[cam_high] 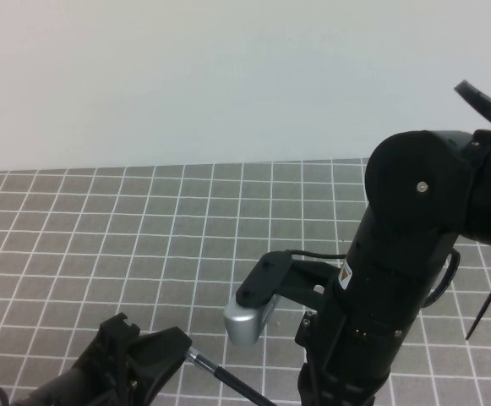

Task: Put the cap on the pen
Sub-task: 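Pick up the pen and its cap, cap the pen, and set it down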

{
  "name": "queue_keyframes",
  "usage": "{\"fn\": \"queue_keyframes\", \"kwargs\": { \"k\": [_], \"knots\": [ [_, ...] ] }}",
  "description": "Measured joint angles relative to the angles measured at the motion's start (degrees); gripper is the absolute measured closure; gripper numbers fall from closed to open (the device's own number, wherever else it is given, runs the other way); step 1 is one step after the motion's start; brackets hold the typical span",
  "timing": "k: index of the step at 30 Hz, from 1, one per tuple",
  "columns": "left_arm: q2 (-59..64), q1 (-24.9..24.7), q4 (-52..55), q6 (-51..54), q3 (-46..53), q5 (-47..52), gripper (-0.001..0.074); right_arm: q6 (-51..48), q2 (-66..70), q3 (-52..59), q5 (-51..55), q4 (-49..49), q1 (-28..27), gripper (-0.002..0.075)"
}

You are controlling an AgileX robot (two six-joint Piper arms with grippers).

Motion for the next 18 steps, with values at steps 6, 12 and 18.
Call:
{"fn": "queue_keyframes", "kwargs": {
  "k": [6, 12, 18],
  "knots": [
    [0.0, 0.0, 0.0, 0.0, 0.0, 0.0, 0.0734, 0.0, 0.1, -0.7, -0.1, 0.3, 0.0, 0.0729],
    [0.1, -2.6, 0.0, 0.0, 0.0, 0.6, 0.0734, 0.4, 0.1, -3.3, -0.1, 0.8, 0.0, 0.0729],
    [1.7, -2.7, -0.3, 0.0, 0.0, -0.1, 0.0734, 0.5, 0.1, -3.3, -0.1, 0.7, 0.0, 0.0729]
  ]
}}
